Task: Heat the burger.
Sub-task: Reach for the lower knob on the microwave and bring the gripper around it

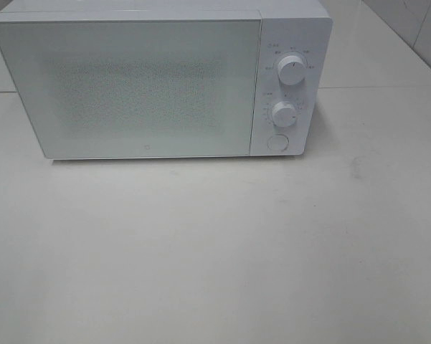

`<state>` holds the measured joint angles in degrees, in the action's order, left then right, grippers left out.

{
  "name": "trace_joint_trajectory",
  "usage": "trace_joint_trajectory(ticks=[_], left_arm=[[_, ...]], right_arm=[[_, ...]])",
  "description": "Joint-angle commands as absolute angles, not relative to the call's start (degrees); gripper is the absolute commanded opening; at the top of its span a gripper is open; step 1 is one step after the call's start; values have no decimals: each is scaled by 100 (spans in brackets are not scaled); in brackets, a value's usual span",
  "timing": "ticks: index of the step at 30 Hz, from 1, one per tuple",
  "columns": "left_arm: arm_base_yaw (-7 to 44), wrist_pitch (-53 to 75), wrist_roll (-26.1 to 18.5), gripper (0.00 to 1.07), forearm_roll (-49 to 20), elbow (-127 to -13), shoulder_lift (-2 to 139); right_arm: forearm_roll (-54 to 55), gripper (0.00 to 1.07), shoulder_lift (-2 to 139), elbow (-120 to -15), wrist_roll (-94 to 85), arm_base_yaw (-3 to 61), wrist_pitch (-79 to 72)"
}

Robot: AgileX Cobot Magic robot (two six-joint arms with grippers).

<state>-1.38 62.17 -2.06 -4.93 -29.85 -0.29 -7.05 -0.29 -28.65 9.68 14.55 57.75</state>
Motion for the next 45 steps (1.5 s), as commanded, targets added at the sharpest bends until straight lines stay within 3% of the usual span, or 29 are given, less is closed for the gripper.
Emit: trace_joint_trajectory(ticks=[1,20,45], left_arm=[[-138,6142,-160,100,-493,-2962,-155],[-138,6142,-160,100,-493,-2962,-155],[-138,6142,-160,100,-493,-2962,-155]], right_arm=[[-716,75,-178,-2853,980,1432,5707],[-584,75,143,-3002,1014,1432,5145],[-561,75,2991,-2269,1192,1432,1123]])
